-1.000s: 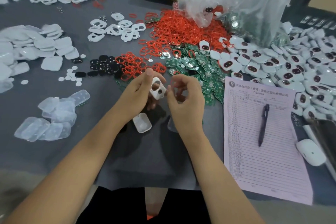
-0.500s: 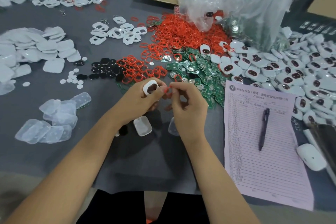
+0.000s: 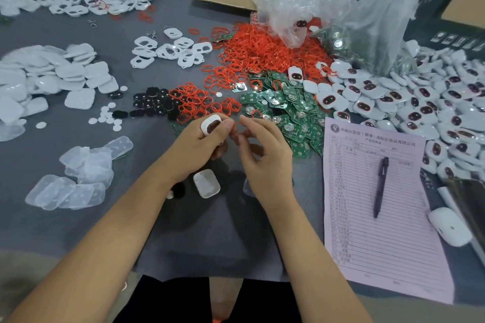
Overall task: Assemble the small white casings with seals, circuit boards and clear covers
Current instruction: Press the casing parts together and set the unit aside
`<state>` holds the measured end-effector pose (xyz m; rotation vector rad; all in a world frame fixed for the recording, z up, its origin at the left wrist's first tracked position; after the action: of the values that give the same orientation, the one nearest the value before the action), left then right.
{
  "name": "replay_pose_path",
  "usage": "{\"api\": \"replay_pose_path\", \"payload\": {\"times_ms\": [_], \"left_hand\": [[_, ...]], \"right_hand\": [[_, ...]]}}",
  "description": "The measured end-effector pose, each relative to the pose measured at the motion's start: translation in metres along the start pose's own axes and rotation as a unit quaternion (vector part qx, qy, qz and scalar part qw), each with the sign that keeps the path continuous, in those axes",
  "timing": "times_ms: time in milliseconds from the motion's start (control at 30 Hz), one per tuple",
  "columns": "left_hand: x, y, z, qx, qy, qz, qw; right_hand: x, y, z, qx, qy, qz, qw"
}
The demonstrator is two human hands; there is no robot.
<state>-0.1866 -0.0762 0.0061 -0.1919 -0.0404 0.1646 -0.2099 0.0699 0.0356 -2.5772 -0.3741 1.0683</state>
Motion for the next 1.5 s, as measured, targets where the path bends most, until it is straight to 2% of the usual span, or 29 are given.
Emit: {"api": "replay_pose_path", "payload": {"times_ms": [100, 267, 433, 533, 733, 1033, 1500], "left_hand": [[-0.002, -0.003, -0.004, 0.057, -0.013, 0.015, 0.998], [-0.012, -0.006, -0.023, 0.208, -0.106, 0.008, 0.972], [-0.009, -0.003, -0.020, 0.127, -0.078, -0.005, 0.989], [-0.005, 0.004, -0.014, 0.121, -0.060, -0.039, 0.990], [-0.007, 0.011, -0.017, 0.119, -0.096, -0.094, 0.984], [0.003, 0.009, 0.000, 0.035, -0.030, -0.064, 0.997], [0.005, 0.009, 0.003, 0.016, -0.025, -0.060, 0.998]], "right_hand": [[0.000, -0.002, 0.003, 0.008, 0.011, 0.011, 1.000], [0.001, -0.009, 0.004, 0.015, 0.028, 0.048, 0.998], [0.002, -0.004, 0.000, -0.001, 0.008, 0.015, 1.000], [0.001, -0.001, -0.004, 0.003, -0.005, 0.000, 1.000], [0.000, -0.001, -0.004, 0.007, 0.010, 0.005, 1.000], [-0.001, -0.006, 0.002, 0.010, 0.043, 0.017, 0.999], [-0.001, -0.005, 0.004, 0.002, 0.041, 0.014, 0.999]]}}
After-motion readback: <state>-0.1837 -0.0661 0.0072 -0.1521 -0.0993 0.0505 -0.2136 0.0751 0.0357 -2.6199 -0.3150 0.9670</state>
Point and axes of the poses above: each hand's wrist, its own x-axis away from the middle knuckle, its own y-axis out of the palm, z = x × y, the point moved 8 cm from there along -x, towards the middle knuckle, and after that the axes turned 8 degrees about -y, right-handed, at the moved point
